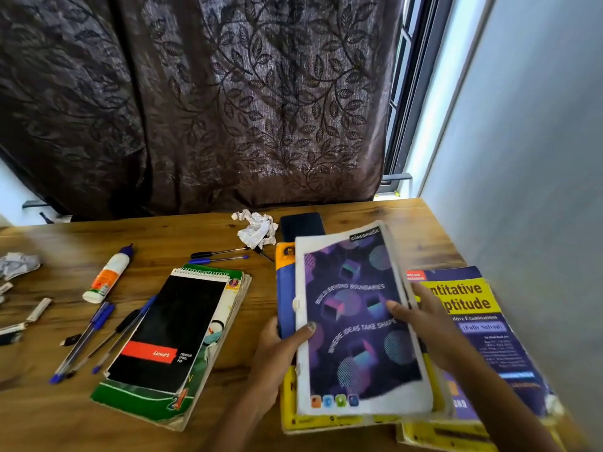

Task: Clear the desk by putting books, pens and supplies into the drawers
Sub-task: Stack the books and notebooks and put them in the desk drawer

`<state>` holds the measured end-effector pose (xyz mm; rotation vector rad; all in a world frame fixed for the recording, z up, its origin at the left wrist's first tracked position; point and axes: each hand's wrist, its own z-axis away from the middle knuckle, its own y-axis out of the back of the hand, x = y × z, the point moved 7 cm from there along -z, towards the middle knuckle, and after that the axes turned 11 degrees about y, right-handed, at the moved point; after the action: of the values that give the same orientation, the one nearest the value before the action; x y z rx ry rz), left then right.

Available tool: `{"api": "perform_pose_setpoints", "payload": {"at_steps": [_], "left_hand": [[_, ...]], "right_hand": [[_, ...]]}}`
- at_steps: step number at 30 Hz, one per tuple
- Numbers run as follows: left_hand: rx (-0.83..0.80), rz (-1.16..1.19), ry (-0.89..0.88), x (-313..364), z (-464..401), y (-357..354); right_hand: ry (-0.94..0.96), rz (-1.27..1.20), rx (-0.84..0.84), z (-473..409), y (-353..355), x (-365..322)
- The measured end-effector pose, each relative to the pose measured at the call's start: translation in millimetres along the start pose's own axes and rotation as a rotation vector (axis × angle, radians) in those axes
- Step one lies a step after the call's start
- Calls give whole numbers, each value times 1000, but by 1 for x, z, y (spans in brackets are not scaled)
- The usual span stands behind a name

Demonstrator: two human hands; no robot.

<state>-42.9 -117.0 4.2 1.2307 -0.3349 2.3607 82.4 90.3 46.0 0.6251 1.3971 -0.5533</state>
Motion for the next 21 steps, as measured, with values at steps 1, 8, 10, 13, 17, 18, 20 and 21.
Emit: {"api": "perform_pose_setpoints", "payload": {"at_steps": [1,8,10,13,17,18,20,21], "left_hand": [[-52,4,-4,9,-2,-12],[-282,-186,32,43,-16,-68],[-231,-236,18,43,-23,-67],[-162,-256,-30,42,-35,-57],[-72,-292,-96,43,-45,-35],[-32,-312,-111,43,-47,-26],[46,-331,-132,42,-50,-10],[80,-329,-140,42,-52,-1]], "right_hand": [[-3,-9,32,-8,13,-4],[-3,16,206,-83,89,-14],[-22,52,233,-109,102,-10],[-89,80,241,-141,108,0],[-173,98,150,-176,99,6],[-178,110,151,-186,98,7],[-173,174,158,-204,95,9],[-170,195,157,-212,92,11]]}}
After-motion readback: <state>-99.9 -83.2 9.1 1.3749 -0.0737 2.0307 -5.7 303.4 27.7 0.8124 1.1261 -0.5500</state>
